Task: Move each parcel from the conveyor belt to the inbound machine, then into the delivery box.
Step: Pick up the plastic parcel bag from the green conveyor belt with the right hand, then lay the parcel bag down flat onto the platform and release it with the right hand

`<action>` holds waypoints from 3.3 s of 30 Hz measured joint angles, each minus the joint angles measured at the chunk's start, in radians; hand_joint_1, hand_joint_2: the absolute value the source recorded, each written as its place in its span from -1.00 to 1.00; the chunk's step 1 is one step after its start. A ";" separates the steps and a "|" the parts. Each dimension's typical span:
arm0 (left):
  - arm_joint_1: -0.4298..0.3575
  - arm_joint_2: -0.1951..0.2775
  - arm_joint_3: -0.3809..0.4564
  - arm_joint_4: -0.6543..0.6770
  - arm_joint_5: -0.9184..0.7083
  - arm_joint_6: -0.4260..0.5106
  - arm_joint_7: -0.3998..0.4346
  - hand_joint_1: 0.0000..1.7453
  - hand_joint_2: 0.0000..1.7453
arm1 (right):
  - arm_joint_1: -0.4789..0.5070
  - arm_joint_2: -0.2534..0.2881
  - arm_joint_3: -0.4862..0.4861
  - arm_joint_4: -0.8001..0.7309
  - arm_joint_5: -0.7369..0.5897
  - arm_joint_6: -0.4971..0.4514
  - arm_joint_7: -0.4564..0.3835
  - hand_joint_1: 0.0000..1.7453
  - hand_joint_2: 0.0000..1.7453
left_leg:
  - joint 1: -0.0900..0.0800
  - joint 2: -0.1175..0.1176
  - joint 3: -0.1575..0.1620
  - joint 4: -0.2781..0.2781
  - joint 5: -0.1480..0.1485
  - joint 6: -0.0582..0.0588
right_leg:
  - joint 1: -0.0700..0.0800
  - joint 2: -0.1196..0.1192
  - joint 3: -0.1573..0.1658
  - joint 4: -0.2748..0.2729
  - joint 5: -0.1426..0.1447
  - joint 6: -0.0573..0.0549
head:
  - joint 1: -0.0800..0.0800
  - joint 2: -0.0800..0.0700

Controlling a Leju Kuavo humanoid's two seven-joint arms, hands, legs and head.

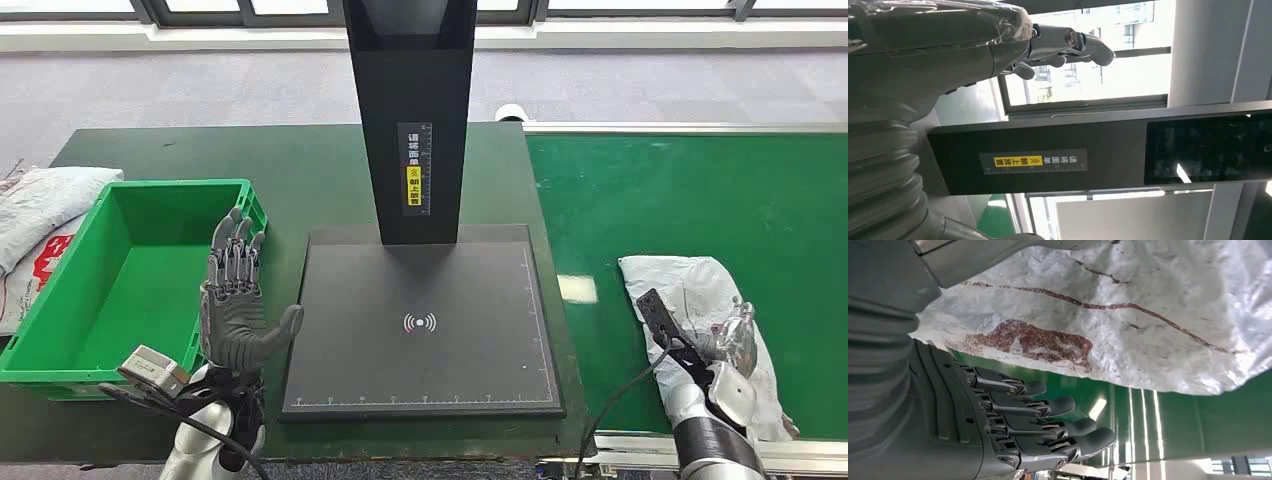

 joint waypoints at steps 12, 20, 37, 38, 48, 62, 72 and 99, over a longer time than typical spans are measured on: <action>-0.001 0.000 0.000 0.004 0.003 0.000 0.001 -1.00 1.00 | -0.006 -0.015 0.000 0.036 0.005 0.061 0.041 0.44 1.00 | 0.000 0.000 0.000 0.000 0.000 0.000 | 0.000 0.000 0.000 0.000 0.000 0.000 | 0.000 0.000; -0.009 0.002 0.000 0.020 0.017 0.000 0.001 -1.00 1.00 | -0.016 -0.037 0.000 0.088 0.018 0.179 0.090 1.00 1.00 | 0.000 0.000 0.000 0.000 0.000 0.000 | 0.000 0.000 0.000 0.000 0.000 0.000 | 0.000 0.000; 0.018 0.001 0.010 -0.002 -0.007 0.001 0.012 -1.00 1.00 | -0.003 -0.005 0.026 -0.005 0.038 -0.061 0.019 1.00 1.00 | 0.000 0.000 0.000 0.000 0.000 0.000 | 0.000 0.000 0.000 0.000 0.000 0.000 | 0.000 0.000; 0.021 0.001 0.011 -0.006 -0.008 0.002 0.012 -1.00 1.00 | 0.004 0.002 0.035 -0.036 0.038 -0.066 0.016 1.00 1.00 | 0.000 0.000 0.000 0.000 0.000 0.000 | 0.000 0.000 0.000 0.000 0.000 0.000 | 0.000 0.000; 0.040 0.002 0.015 -0.021 -0.012 0.018 -0.002 -1.00 1.00 | 0.109 0.124 0.052 -0.317 -0.030 -0.231 -0.216 1.00 1.00 | 0.000 -0.003 -0.004 -0.001 0.000 0.000 | 0.000 -0.002 0.000 0.001 -0.001 0.001 | 0.000 0.000; 0.051 0.004 0.016 -0.019 -0.012 0.029 -0.023 -1.00 1.00 | 0.289 0.321 0.239 -0.935 -0.042 -0.355 -0.545 1.00 1.00 | 0.000 -0.002 0.001 -0.001 -0.002 -0.001 | 0.000 -0.002 0.002 0.000 -0.003 0.000 | 0.000 0.000; 0.035 0.004 0.016 0.001 -0.001 0.021 -0.028 -1.00 1.00 | 0.272 0.274 0.607 -0.769 -0.116 -0.196 -0.363 1.00 1.00 | 0.001 0.000 0.003 -0.001 -0.001 -0.002 | 0.001 0.000 0.002 0.000 -0.002 -0.001 | 0.000 0.000; 0.013 0.013 0.016 0.032 0.001 0.023 -0.027 -1.00 1.00 | 0.176 0.244 0.666 -0.419 -0.137 -0.106 -0.287 -1.00 1.00 | 0.001 0.000 0.002 0.000 -0.001 -0.001 | 0.001 0.000 0.002 0.000 -0.002 -0.001 | 0.000 0.000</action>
